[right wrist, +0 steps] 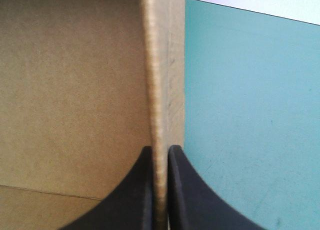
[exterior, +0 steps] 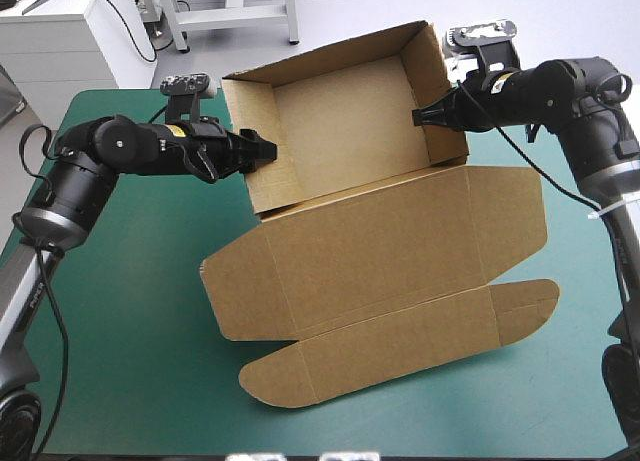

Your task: Fold the box

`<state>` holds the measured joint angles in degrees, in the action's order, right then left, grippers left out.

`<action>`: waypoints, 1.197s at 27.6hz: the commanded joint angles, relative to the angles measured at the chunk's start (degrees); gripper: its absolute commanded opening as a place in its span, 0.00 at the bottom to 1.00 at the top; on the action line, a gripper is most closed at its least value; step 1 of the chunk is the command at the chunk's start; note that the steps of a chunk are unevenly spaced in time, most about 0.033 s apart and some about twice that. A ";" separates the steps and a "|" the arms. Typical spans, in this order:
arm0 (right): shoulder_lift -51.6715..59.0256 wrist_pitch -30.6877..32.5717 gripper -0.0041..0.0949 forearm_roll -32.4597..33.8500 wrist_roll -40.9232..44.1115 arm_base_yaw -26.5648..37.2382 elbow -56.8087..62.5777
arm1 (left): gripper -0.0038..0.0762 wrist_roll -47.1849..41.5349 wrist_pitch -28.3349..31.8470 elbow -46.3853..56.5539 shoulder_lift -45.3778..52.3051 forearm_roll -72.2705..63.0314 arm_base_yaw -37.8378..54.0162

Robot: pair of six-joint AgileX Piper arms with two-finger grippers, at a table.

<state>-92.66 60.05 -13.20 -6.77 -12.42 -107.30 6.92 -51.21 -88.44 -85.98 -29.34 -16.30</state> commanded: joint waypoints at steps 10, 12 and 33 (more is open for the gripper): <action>-1.04 -4.97 0.03 -3.93 1.67 -0.09 -1.40 | 0.04 0.23 1.26 -3.51 -3.01 -0.14 -2.48; -1.59 -5.04 0.03 -4.70 1.67 -0.09 -1.40 | 0.04 0.23 1.69 -3.51 -3.26 -0.14 -2.48; -12.00 11.26 0.03 0.64 2.14 -0.09 -0.63 | 0.04 -0.24 -22.69 -27.69 -24.03 16.18 -6.18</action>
<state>-106.63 70.47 -11.12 -2.94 -12.31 -107.24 3.63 -71.03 -110.18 -111.08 -12.56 -19.99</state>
